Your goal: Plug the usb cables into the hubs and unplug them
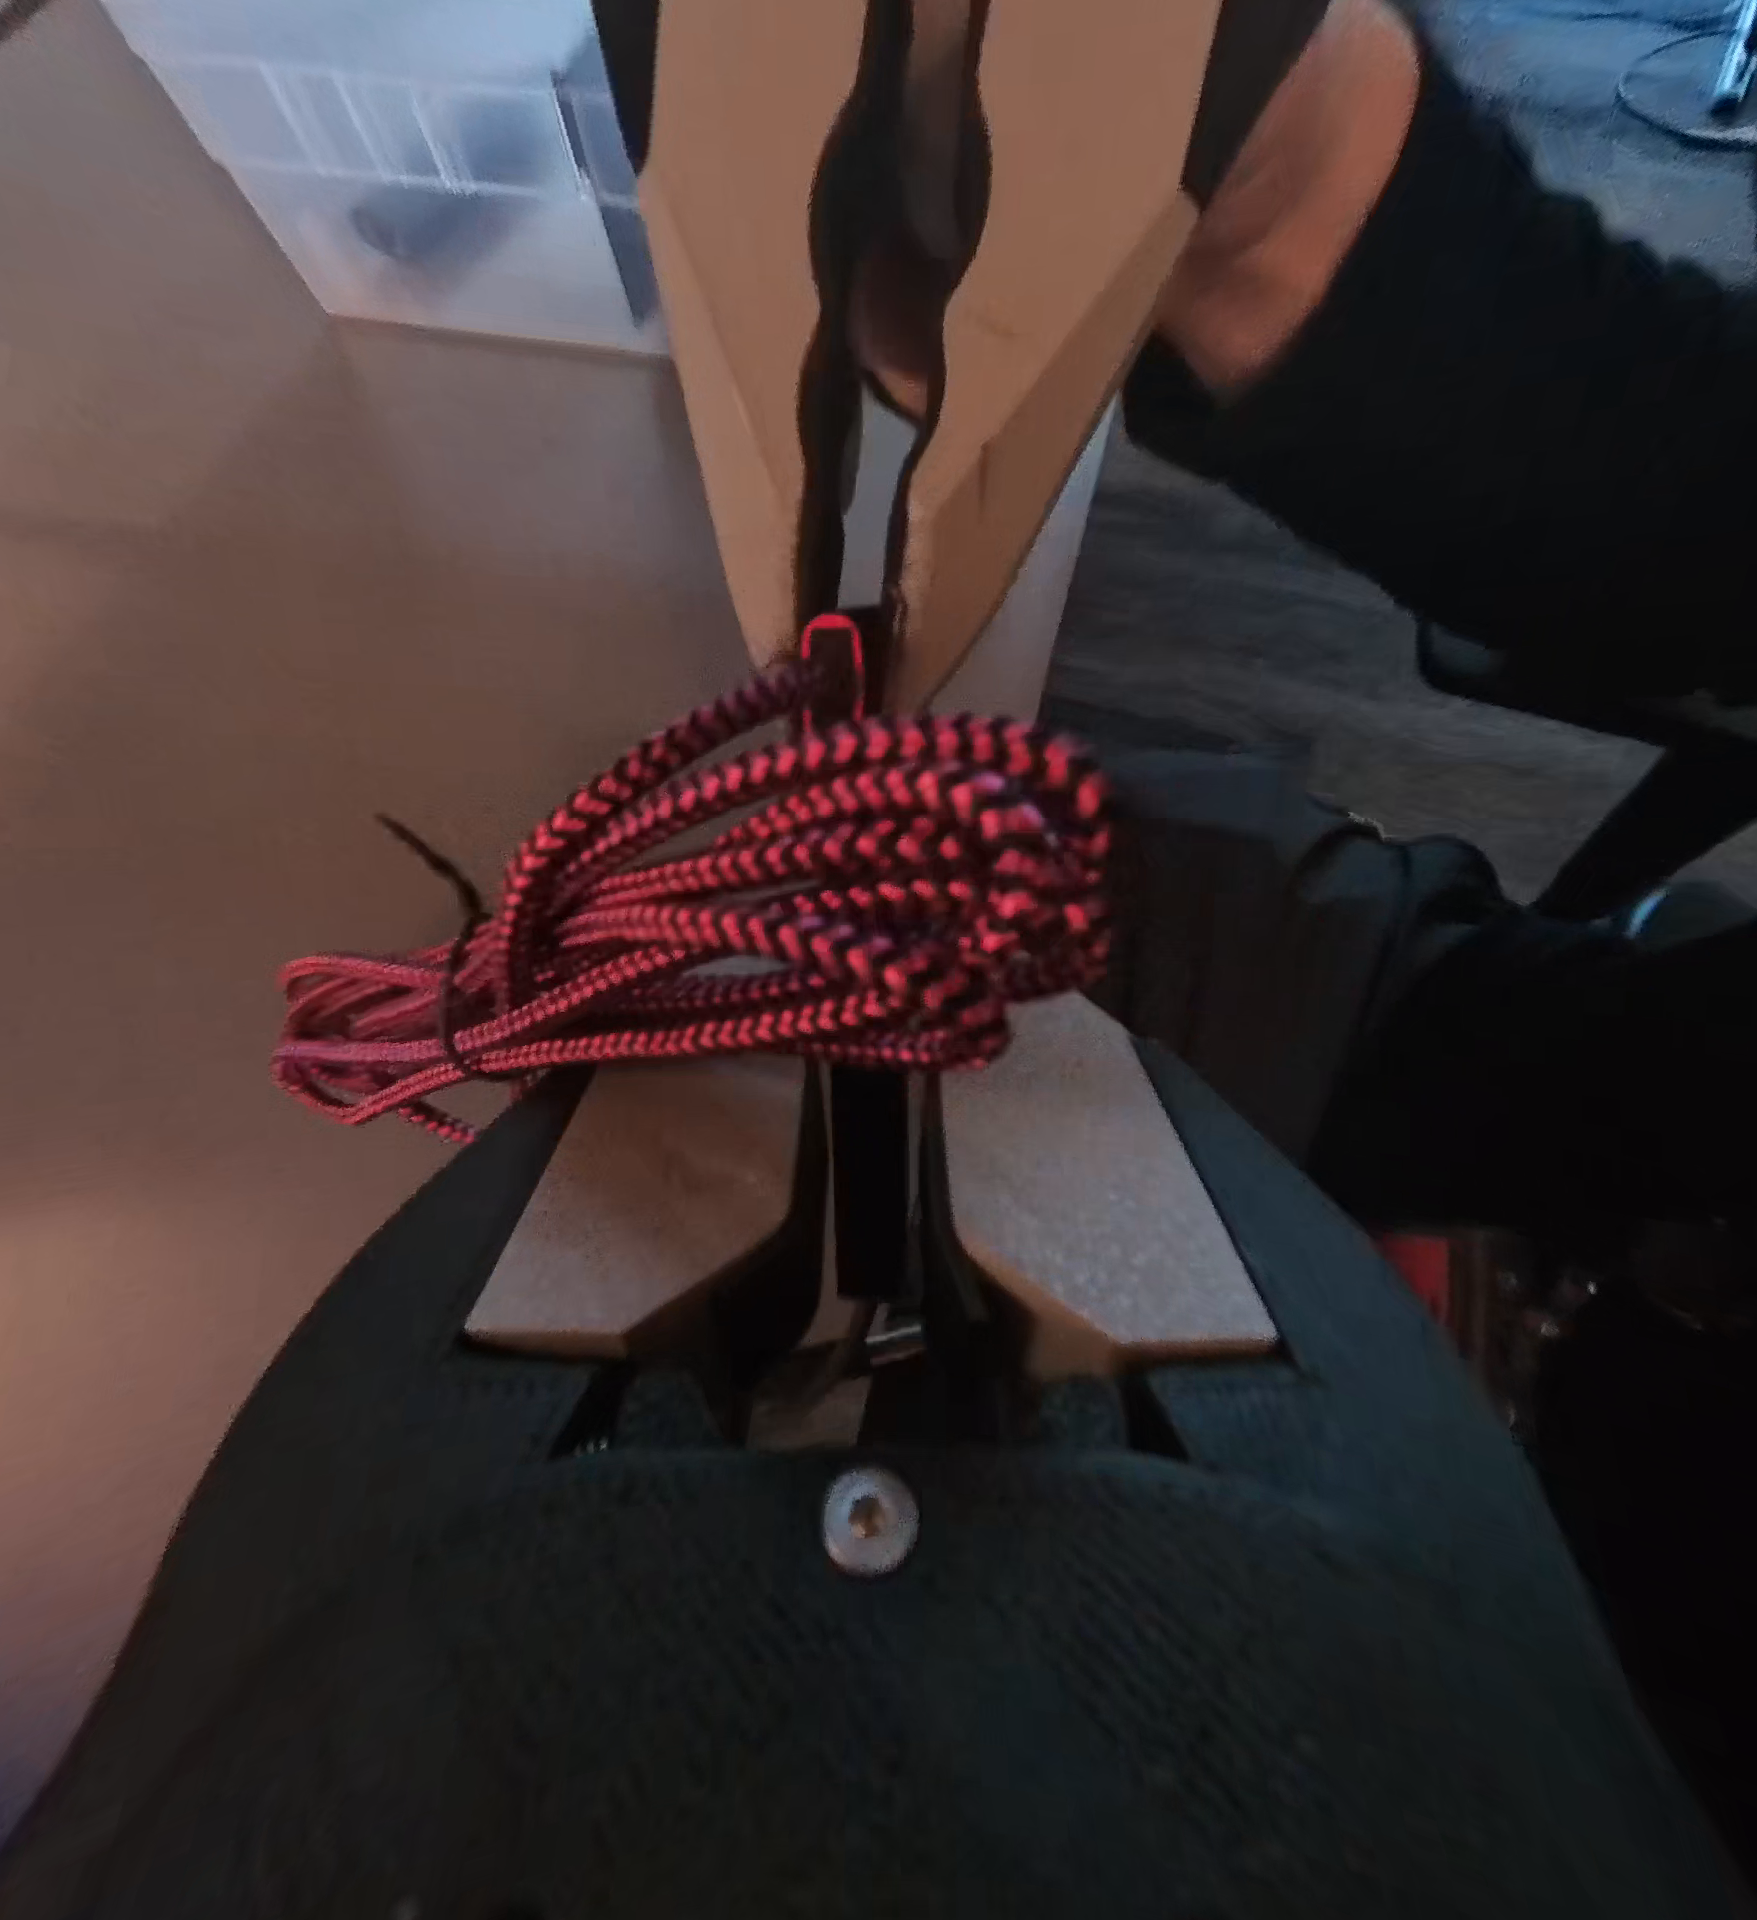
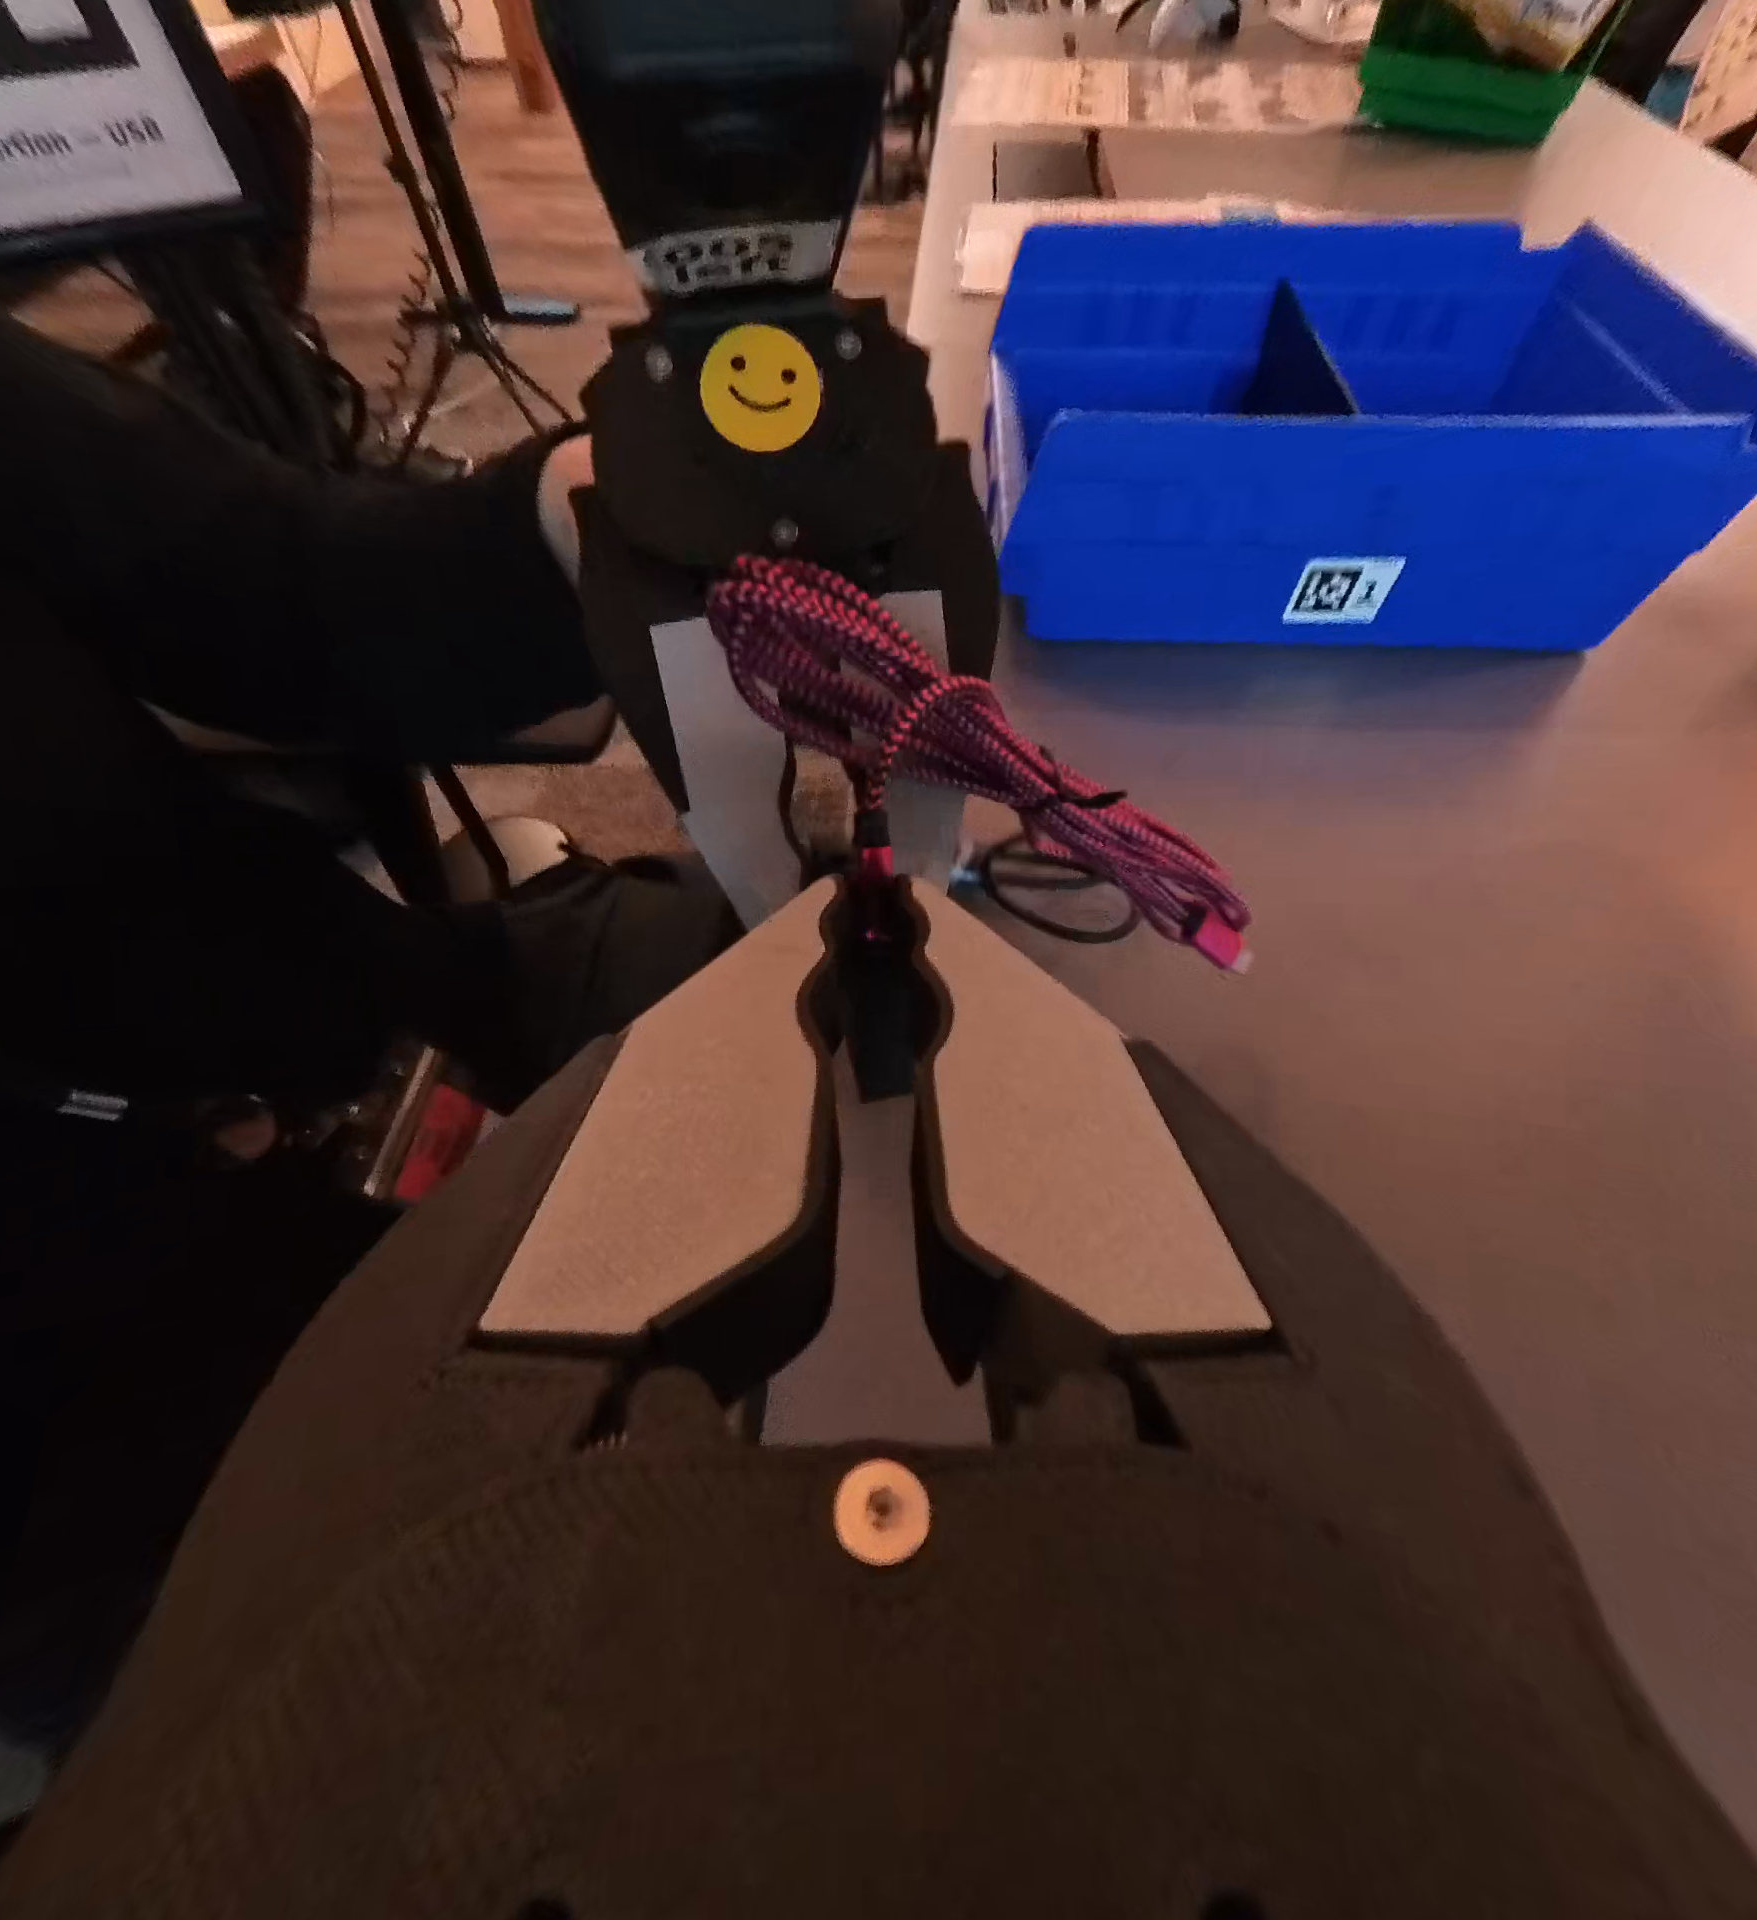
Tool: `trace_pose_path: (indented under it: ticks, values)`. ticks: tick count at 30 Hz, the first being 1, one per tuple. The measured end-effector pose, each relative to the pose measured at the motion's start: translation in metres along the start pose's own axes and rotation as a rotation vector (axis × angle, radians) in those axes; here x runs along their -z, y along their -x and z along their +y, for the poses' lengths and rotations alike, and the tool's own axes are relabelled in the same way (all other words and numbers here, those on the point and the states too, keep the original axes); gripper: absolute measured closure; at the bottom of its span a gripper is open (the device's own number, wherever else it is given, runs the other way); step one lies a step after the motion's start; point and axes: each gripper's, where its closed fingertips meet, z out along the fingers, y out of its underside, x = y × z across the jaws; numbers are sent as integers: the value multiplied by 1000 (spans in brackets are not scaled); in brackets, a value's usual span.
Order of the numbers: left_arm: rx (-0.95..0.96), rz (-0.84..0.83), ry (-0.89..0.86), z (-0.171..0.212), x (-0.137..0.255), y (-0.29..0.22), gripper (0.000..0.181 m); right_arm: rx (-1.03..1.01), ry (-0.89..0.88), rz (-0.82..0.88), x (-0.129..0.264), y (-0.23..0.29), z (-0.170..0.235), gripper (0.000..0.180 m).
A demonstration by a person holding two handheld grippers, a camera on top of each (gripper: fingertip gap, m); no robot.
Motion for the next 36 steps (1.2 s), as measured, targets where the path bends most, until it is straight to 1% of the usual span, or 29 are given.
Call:
trace_pose_path:
  ticks: [3, 9, 11, 14, 20, 24, 25, 28, 31, 32, 33, 35, 36]
  values:
    - [38, -6, -73, -11, 3, 3, 170, -27, -75, -16, 0, -3, -9, 176]
    - [122, 51, -225, -22, -5, 6, 172, -99, -115, -64, -1, -9, -2, 176]
    - [126, 34, -211, -17, -7, 11, 173, -134, -123, -74, -5, -12, 1, 176]
    - [129, -23, -142, -5, -11, 20, 175, -192, -143, -86, -13, -18, 7, 177]
    - [178, -63, -187, -5, -2, 38, 173, -344, -365, -110, -20, -36, -6, 178]
    - [173, -87, -187, -9, 4, 46, 173, -484, -547, -163, -17, -46, -16, 178]
    - [177, -86, -191, -10, 6, 48, 170, -518, -585, -175, -15, -48, -17, 178]
    - [175, -97, -183, -9, 9, 51, 173, -583, -654, -192, -15, -52, -19, 179]
    - [168, -101, -157, -7, 14, 51, 172, -655, -717, -253, -15, -52, -22, 178]
    - [170, -93, -147, -5, 15, 51, 172, -662, -713, -264, -16, -52, -23, 178]
    - [179, -73, -140, -3, 16, 50, 174, -653, -672, -267, -19, -50, -22, 177]
    - [176, -16, -151, -4, 19, 43, 173, -557, -536, -257, -22, -41, -24, 176]
    - [164, -1, -147, -5, 21, 38, 176, -480, -462, -226, -21, -35, -24, 176]
